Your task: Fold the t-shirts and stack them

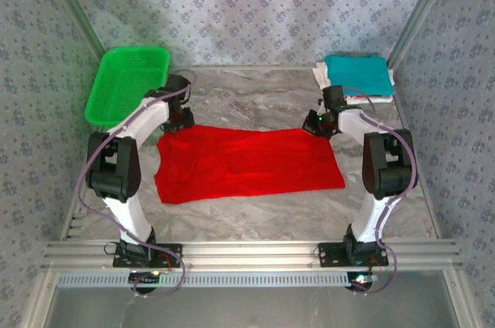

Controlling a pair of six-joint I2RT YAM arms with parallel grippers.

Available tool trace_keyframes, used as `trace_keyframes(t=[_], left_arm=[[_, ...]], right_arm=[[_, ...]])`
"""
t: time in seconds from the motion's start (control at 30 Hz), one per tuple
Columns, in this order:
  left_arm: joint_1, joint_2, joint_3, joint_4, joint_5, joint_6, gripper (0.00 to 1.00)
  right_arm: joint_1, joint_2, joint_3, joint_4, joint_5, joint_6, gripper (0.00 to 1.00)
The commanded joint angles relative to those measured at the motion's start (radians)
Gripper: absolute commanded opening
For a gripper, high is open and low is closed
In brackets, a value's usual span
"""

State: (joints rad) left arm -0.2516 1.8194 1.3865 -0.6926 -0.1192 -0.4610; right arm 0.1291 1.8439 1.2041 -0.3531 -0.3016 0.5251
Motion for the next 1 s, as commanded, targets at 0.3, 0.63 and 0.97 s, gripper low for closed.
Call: trace_keyframes(t=[0.3, 0.63, 0.97], left_arm=[[-0.003, 0.085, -0.125, 0.133, 0.076, -0.072, 0.39], [-0.011, 0.299, 0.204, 0.110, 0.117, 0.020, 0.41], [-0.069, -0.082, 0.011, 0.113, 0.099, -0.057, 0.48]], right_arm=[[-0.105, 0.113, -0.055, 0.067, -0.027, 0.147, 0.00], [-0.148, 0.068, -0.046, 0.064, 0.006, 0.198, 0.00], [-0.106, -0.083, -0.034, 0.022, -0.021, 0.168, 0.00]])
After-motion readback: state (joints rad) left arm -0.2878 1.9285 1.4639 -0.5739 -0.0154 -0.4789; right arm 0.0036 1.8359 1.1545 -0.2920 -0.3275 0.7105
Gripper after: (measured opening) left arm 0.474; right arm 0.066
